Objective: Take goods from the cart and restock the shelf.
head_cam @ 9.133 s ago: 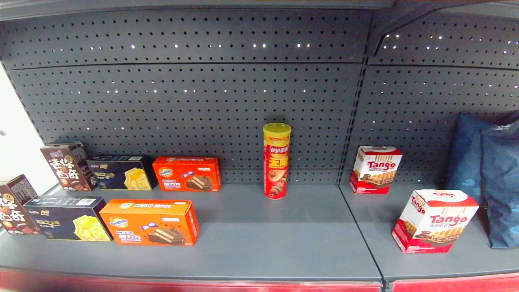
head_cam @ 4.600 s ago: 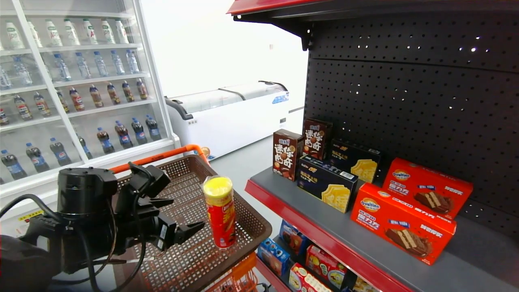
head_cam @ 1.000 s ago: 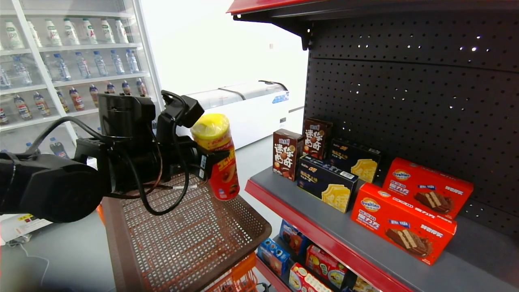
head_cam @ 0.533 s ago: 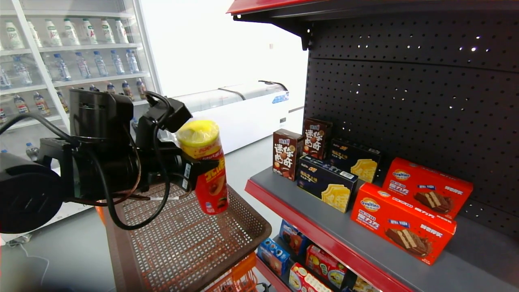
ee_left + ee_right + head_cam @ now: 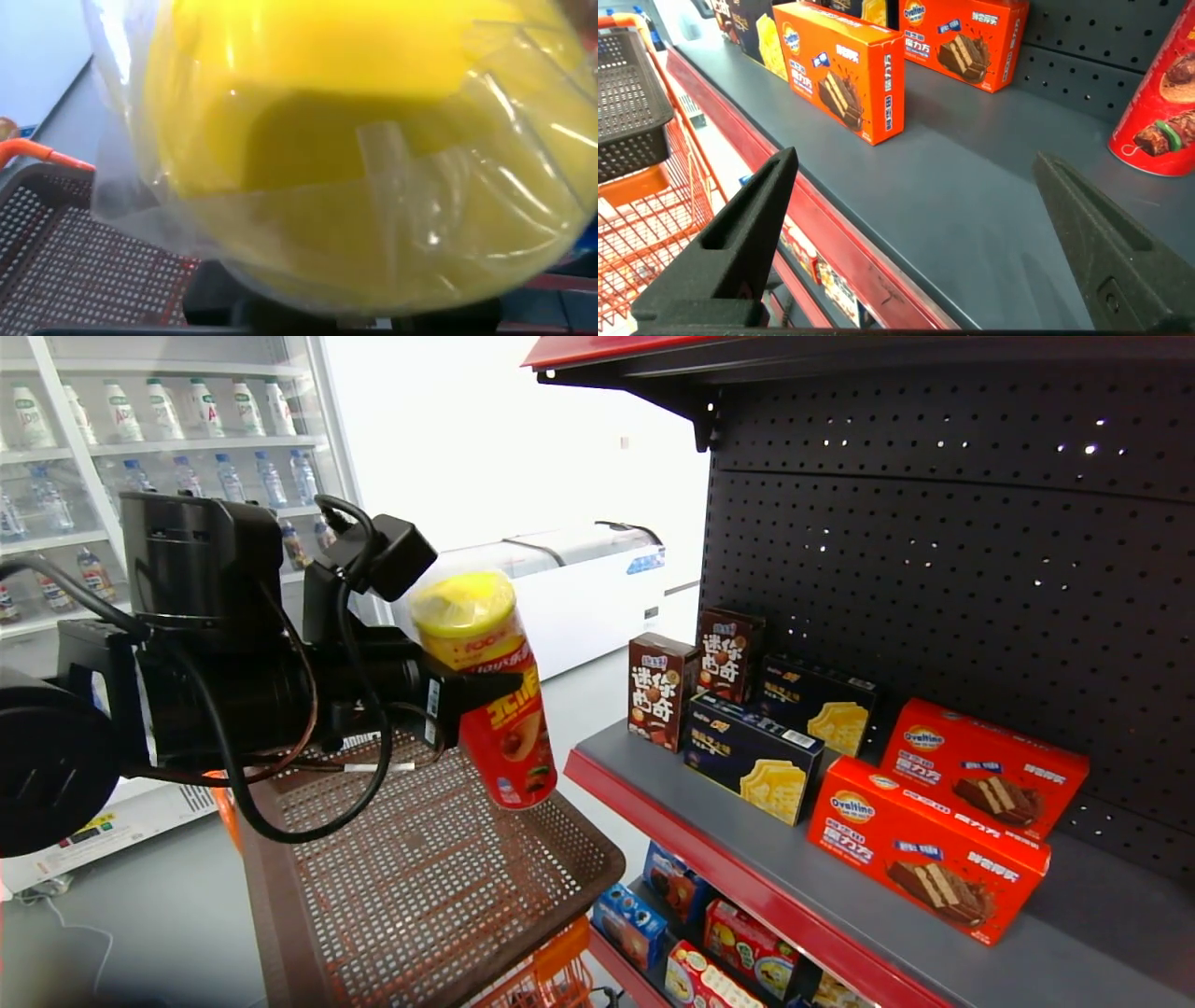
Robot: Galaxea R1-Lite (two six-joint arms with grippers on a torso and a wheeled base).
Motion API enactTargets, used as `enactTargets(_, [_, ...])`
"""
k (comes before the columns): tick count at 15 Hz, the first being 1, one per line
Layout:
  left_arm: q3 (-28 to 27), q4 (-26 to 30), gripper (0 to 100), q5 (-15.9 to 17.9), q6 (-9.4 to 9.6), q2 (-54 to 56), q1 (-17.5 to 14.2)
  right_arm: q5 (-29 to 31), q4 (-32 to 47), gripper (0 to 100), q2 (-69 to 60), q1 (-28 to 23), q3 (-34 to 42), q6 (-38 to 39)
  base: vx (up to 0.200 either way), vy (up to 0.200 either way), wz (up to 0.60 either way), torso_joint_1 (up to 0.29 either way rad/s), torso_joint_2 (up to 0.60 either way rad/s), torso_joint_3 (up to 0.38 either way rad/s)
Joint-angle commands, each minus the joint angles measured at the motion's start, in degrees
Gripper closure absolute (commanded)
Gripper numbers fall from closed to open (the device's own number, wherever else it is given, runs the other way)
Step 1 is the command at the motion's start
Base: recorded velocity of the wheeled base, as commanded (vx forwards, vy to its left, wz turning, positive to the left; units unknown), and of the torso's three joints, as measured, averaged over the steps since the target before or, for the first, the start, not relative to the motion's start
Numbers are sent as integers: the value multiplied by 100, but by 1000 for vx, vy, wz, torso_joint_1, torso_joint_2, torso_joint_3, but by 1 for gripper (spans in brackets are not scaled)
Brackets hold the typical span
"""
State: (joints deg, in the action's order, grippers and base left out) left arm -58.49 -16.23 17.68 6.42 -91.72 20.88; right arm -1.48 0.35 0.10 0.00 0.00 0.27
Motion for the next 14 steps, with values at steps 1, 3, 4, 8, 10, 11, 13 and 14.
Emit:
enactTargets(1, [101, -3, 100, 104, -10, 40, 74, -2, 0, 0, -1, 9, 0, 0, 0, 0, 0, 0, 0, 0])
enactTargets(3, [163, -3, 100, 307, -1, 102, 276, -11, 0, 0, -1, 0, 0, 0, 0, 0, 0, 0, 0, 0])
enactTargets(4, [189, 14, 100, 377, 17, 137, 338, -11, 0, 0, -1, 9, 0, 0, 0, 0, 0, 0, 0, 0])
enactTargets(8, [365, -39, 100, 421, 26, 190, 522, -11, 0, 0, -1, 9, 0, 0, 0, 0, -300, 0, 2, 1])
enactTargets(10, [356, -21, 100, 579, 17, 234, 601, -11, 0, 0, -1, 0, 0, 0, 0, 0, -600, -2, 0, 5])
enactTargets(11, [373, 14, 100, 579, 17, 295, 689, -11, 0, 0, -1, 9, 0, 0, 0, 0, -600, 12, 2, 2])
enactTargets(13, [373, 32, 100, 579, 8, 445, 882, -11, 0, 0, -1, 9, 0, 0, 0, 0, -600, 5, 2, 2])
enactTargets(14, [373, 49, 100, 579, -18, 576, 1006, -2, 0, 0, -1, 0, 0, 0, 0, 0, -600, -7, -2, 2])
